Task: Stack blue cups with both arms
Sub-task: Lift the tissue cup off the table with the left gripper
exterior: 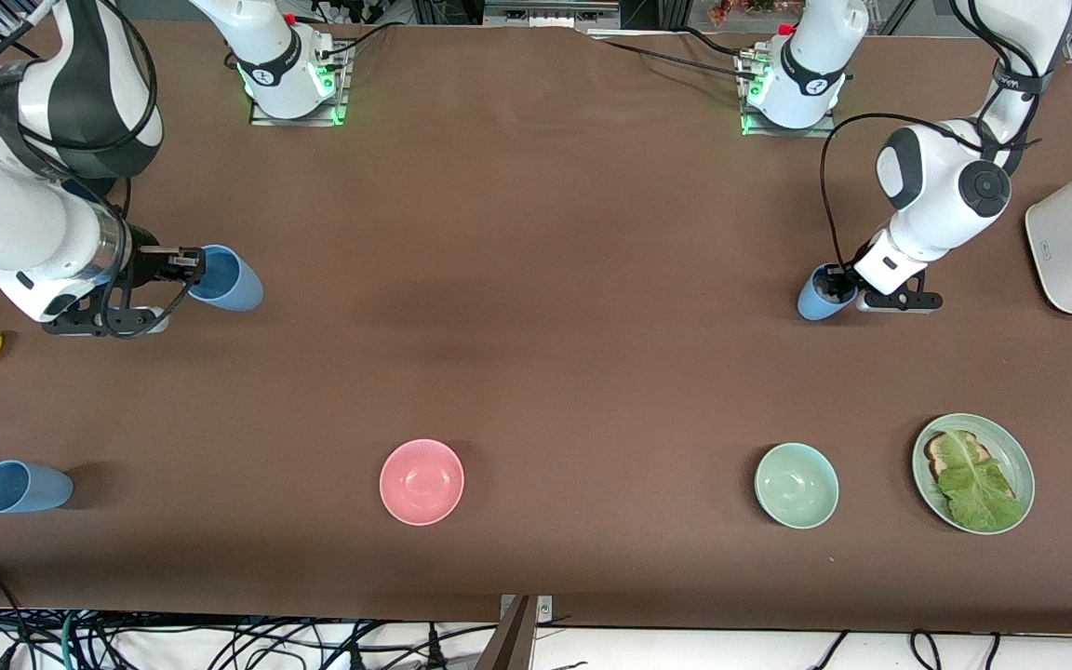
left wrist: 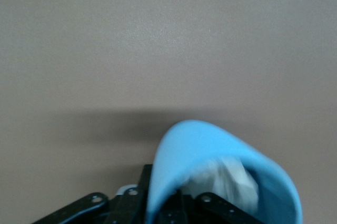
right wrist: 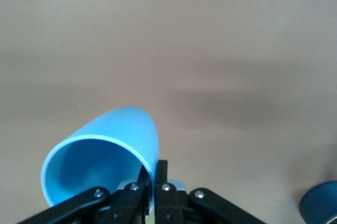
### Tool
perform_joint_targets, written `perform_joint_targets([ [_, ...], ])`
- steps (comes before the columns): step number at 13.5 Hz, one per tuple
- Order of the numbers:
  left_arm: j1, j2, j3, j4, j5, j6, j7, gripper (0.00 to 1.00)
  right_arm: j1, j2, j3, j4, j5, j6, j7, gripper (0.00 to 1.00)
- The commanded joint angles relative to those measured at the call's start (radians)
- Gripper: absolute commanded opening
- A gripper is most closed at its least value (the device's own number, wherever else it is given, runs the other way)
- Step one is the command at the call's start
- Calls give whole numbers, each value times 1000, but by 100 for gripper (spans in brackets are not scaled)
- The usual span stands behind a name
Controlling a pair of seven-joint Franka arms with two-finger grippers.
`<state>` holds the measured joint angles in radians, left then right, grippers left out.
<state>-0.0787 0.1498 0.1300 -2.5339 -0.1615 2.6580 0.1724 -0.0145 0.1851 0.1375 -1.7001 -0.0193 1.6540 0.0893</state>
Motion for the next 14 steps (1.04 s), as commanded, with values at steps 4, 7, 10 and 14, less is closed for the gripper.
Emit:
perform_joint_targets([
  [4, 5, -32, -50, 24, -27, 4, -51, 0, -4, 4, 39, 37, 4, -49, 55, 0],
  [7, 4, -58, -102, 78, -20, -73, -137, 0, -4, 4, 39, 39, 6, -51, 53, 0],
  [10, 1, -70, -173, 159, -12, -188, -252, 0, -5, 2, 36, 39, 6, -53, 52, 0],
  [14, 1, -84, -324, 240, 130, -277, -575, 0, -7, 4, 33, 39, 7, -53, 41, 0],
])
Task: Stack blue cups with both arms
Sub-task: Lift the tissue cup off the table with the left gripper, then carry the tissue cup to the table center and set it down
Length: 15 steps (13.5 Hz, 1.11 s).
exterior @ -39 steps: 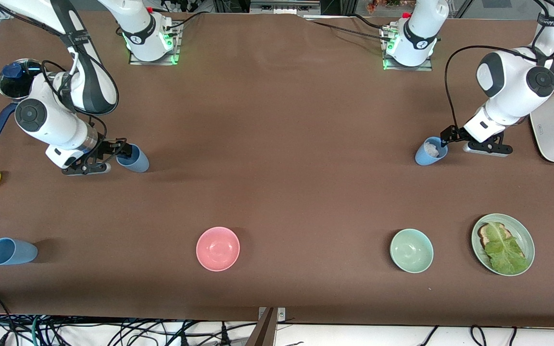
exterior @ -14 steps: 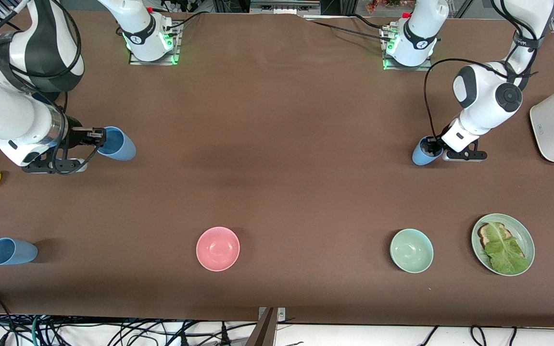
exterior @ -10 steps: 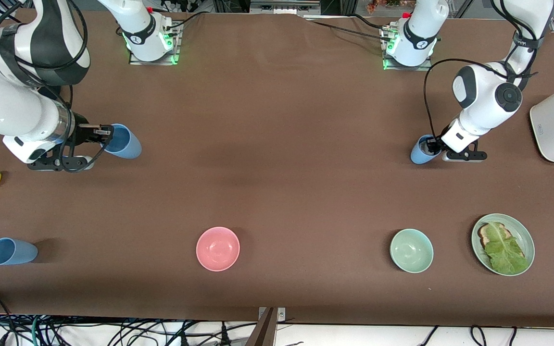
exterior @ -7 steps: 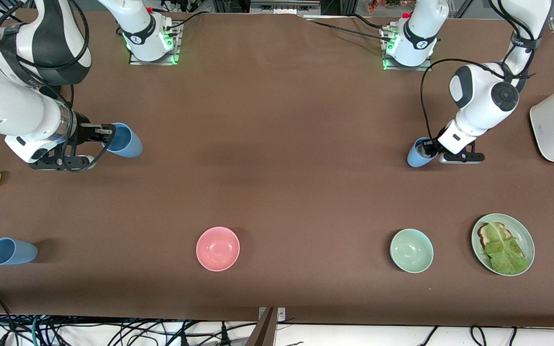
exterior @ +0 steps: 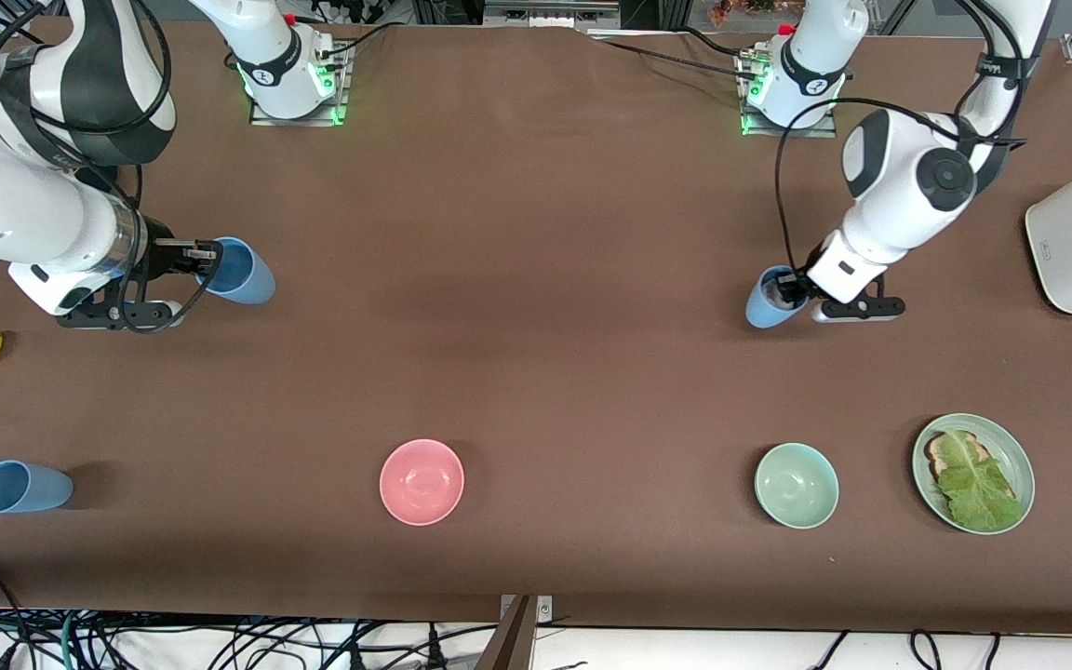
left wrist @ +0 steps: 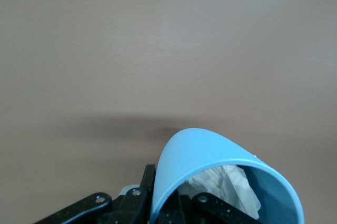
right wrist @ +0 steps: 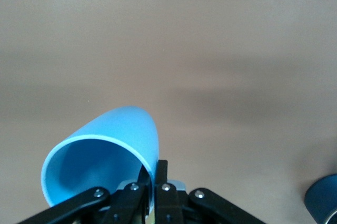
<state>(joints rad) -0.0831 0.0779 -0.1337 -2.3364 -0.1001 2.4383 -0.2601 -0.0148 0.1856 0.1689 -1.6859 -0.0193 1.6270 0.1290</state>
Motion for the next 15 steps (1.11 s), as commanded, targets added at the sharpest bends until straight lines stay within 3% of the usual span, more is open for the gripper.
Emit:
perform_joint_targets([
  [1, 3, -9, -102, 70, 74, -88, -218, 0, -8, 5, 0, 25, 7, -26, 0, 0],
  [6, -55, 43, -219, 175, 76, -130, -473, 0, -10, 3, -2, 25, 7, -26, -3, 0],
  [12, -318, 227, -198, 357, 157, -130, -851, 0, -10, 3, 0, 25, 7, -26, -3, 0],
  [15, -492, 334, -98, 477, 158, -130, -978, 0, -8, 3, 4, 25, 7, -26, 9, 0],
])
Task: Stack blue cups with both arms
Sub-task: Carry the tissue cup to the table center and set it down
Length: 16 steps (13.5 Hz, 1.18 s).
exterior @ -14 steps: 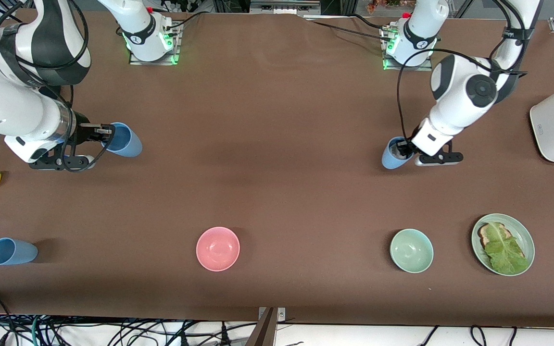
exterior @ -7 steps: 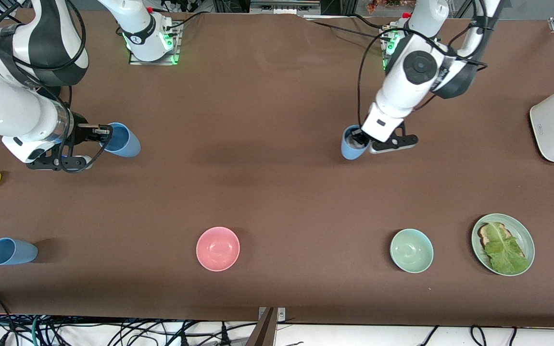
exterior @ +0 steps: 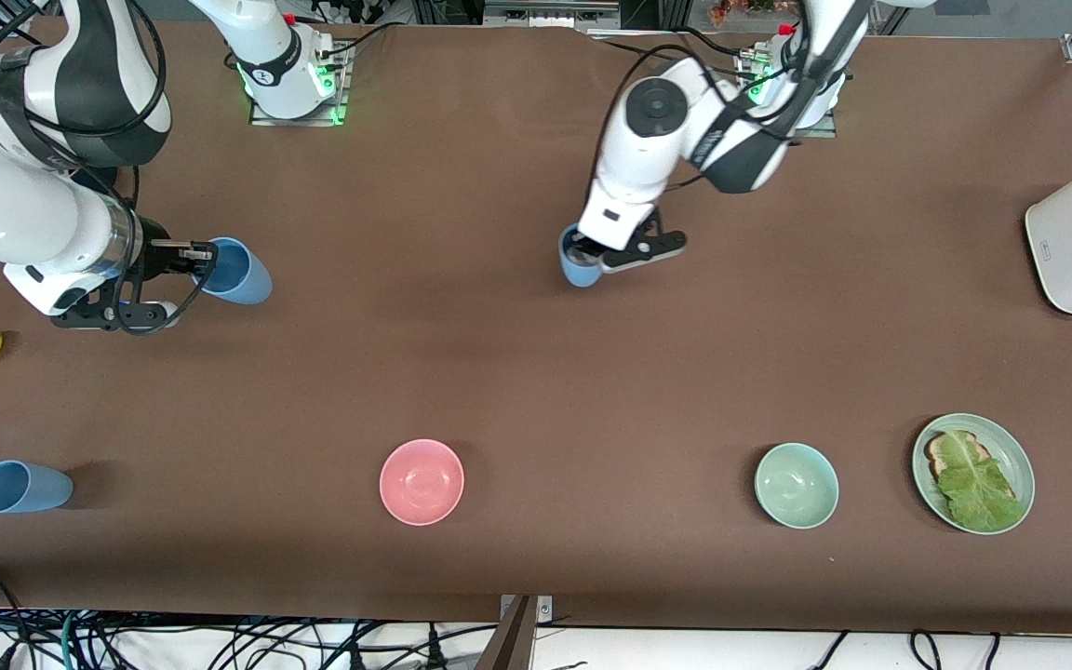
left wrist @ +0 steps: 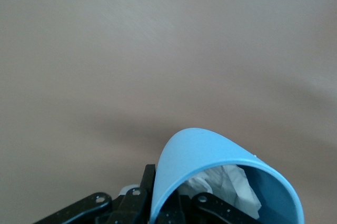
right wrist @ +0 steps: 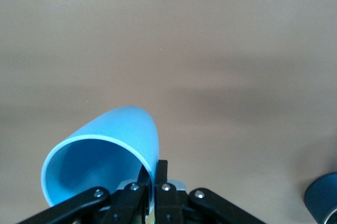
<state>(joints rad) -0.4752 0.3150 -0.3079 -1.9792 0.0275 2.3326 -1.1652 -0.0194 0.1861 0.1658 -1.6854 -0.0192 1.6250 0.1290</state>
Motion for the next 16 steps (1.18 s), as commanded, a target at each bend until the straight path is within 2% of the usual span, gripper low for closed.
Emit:
perform_joint_targets([
  [1, -138, 131, 104, 152, 31, -22, -99, 0, -4, 1, 7, 24, 7, -23, 9, 0],
  [5, -252, 275, 180, 285, 34, -16, -174, 0, -4, 1, 7, 24, 7, -23, 11, 0],
  [9, -278, 367, 194, 374, 38, -10, -200, 0, -4, 3, 6, 26, 7, -23, 4, 0],
  [14, -273, 394, 196, 402, 38, -9, -200, 0, -4, 1, 6, 24, 7, -23, 3, 0],
  [16, -272, 389, 196, 402, 38, -9, -200, 26, -4, 1, 7, 26, 7, -23, 8, 0],
])
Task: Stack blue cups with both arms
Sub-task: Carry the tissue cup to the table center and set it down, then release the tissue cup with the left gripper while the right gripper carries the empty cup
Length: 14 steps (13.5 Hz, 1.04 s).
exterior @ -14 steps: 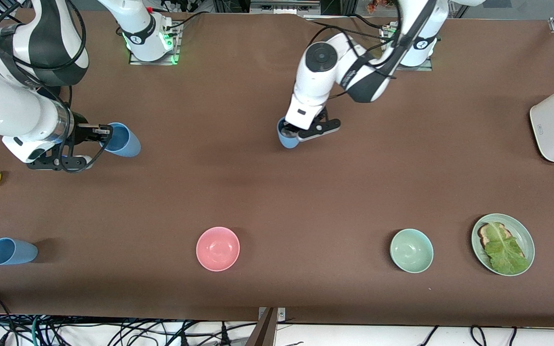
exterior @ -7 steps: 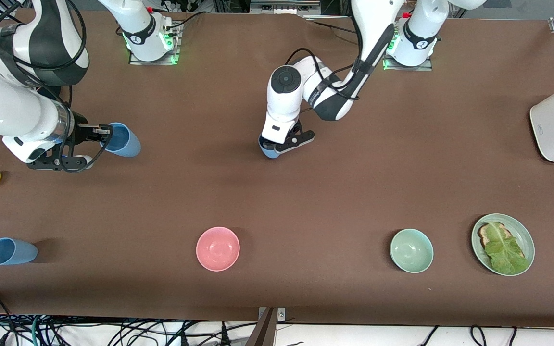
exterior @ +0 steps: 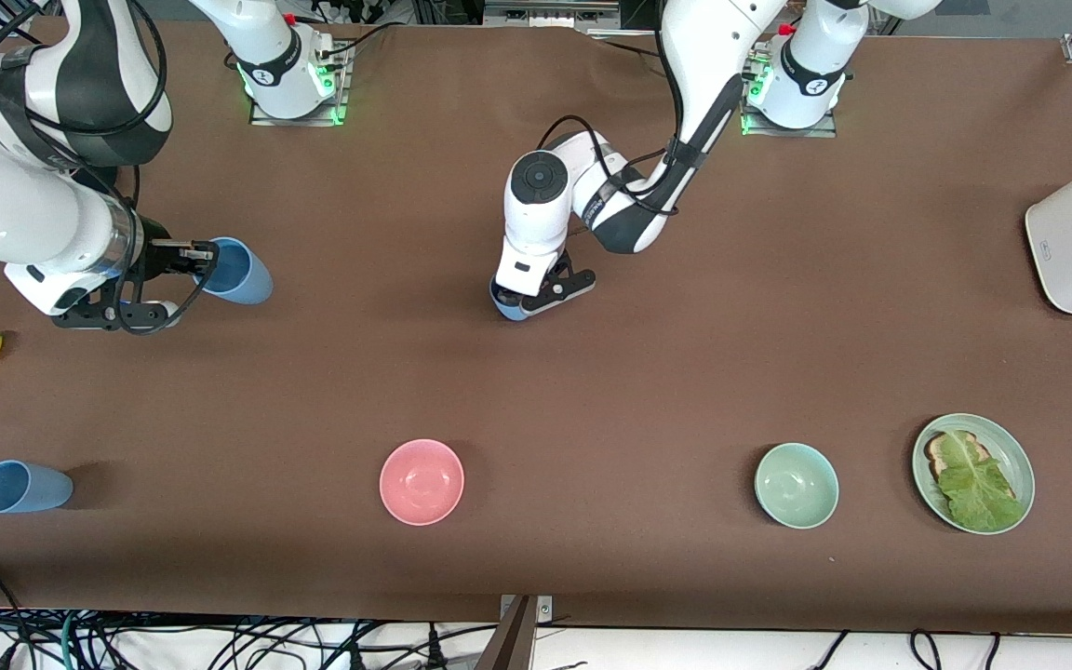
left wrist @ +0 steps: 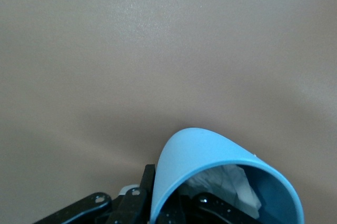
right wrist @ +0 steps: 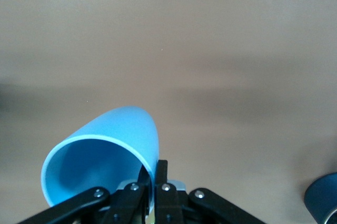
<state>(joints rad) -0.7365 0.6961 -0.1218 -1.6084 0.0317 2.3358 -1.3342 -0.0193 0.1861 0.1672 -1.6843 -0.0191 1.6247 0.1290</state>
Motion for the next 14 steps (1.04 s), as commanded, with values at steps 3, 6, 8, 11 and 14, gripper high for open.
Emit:
perform_joint_targets([
  [3, -4, -23, 17, 25, 36, -29, -37, 63, -4, 1, 6, 25, 7, -23, 8, 0],
  [6, -1, -75, 17, 21, 36, -126, -42, 86, -4, 1, 5, 25, 7, -23, 3, 0],
  [8, 14, -137, 17, 18, 36, -226, -31, 95, -4, 1, 6, 25, 7, -23, 6, 0],
  [11, 63, -259, 13, 19, 13, -392, 15, 99, -4, 1, 6, 25, 7, -23, 6, 0],
  [14, 118, -357, 11, 21, -29, -507, 91, 99, -4, 1, 6, 25, 7, -23, 9, 0],
])
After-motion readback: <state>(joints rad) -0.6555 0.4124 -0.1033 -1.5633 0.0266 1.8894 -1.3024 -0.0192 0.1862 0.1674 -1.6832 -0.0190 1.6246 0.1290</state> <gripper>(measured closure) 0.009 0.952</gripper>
